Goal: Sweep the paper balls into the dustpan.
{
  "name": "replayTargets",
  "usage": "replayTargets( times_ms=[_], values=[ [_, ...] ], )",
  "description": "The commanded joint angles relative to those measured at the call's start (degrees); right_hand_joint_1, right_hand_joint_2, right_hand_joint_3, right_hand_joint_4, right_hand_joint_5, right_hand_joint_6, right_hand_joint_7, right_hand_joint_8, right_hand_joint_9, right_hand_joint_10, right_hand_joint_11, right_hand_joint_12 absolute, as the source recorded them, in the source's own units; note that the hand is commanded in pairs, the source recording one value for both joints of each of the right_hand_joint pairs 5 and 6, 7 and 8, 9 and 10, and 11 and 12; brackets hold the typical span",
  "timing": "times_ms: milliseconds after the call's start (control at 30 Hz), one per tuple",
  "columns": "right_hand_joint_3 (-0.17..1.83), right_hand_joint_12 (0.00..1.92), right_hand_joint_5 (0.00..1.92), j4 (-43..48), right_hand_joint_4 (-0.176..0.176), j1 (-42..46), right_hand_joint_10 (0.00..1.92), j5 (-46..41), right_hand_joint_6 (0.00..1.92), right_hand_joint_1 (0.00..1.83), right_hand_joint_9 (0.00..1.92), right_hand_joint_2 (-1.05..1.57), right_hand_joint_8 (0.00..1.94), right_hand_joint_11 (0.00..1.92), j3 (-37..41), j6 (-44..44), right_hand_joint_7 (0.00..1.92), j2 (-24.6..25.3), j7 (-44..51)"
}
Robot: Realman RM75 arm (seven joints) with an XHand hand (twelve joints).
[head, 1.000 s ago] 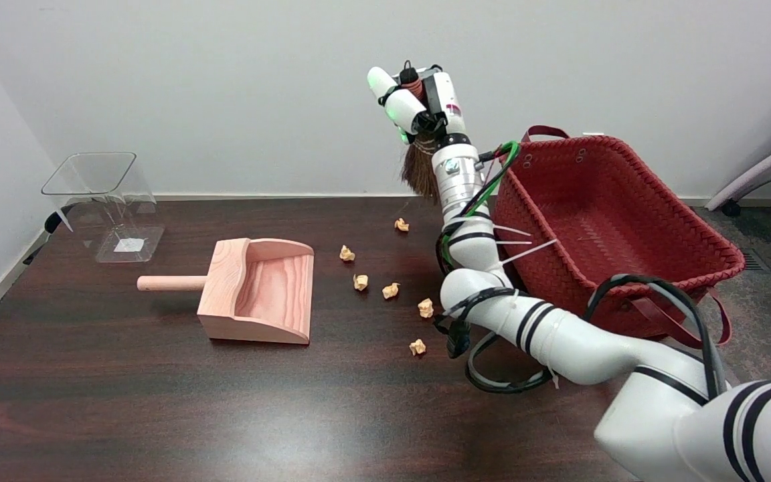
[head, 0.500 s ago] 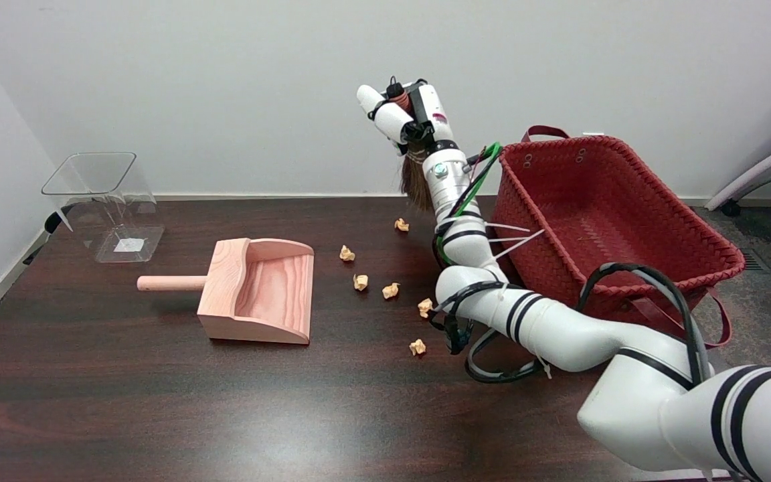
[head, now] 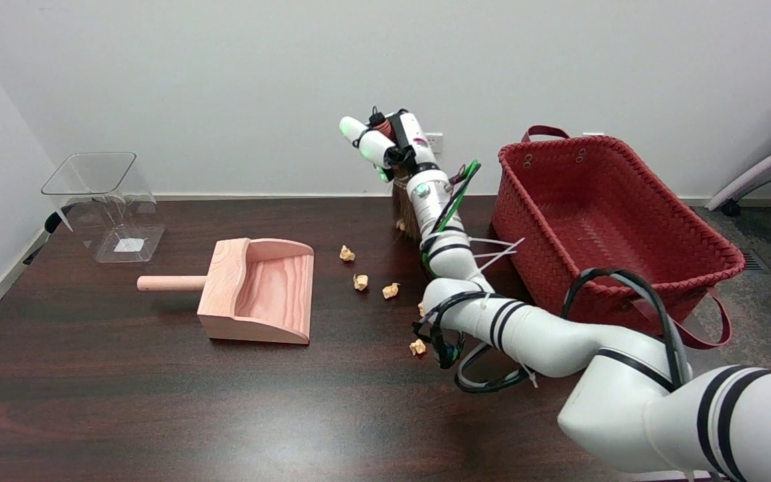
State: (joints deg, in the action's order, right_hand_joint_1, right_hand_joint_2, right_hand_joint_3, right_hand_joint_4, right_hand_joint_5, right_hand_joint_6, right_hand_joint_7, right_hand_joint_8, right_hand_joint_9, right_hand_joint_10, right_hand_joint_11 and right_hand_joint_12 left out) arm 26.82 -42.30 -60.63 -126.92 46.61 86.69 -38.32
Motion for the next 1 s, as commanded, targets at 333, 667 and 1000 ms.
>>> replayTargets(
  times_ms=[333, 667, 1000],
  values=[
    [-0.17, 1.92, 1.92, 6.10, 0.000, 2.92, 1.92, -7.85, 1.92, 0.65, 1.92, 1.57, 1.92, 1.92, 2.19, -0.36, 1.92, 2.91, -0.30],
    [-0.17, 1.92, 1.92, 21.39, 0.000, 7.44, 1.92, -18.84, 1.92, 0.77, 1.92, 1.57, 1.92, 1.92, 5.46, -1.57, 1.92, -0.06, 11.91],
    [-0.11, 1.92, 1.92, 32.57, 0.000, 12.98, 1.92, -32.86, 1.92, 0.79, 1.92, 1.57, 1.92, 1.92, 3.56, -1.25, 1.92, -1.80, 19.53]
  ],
)
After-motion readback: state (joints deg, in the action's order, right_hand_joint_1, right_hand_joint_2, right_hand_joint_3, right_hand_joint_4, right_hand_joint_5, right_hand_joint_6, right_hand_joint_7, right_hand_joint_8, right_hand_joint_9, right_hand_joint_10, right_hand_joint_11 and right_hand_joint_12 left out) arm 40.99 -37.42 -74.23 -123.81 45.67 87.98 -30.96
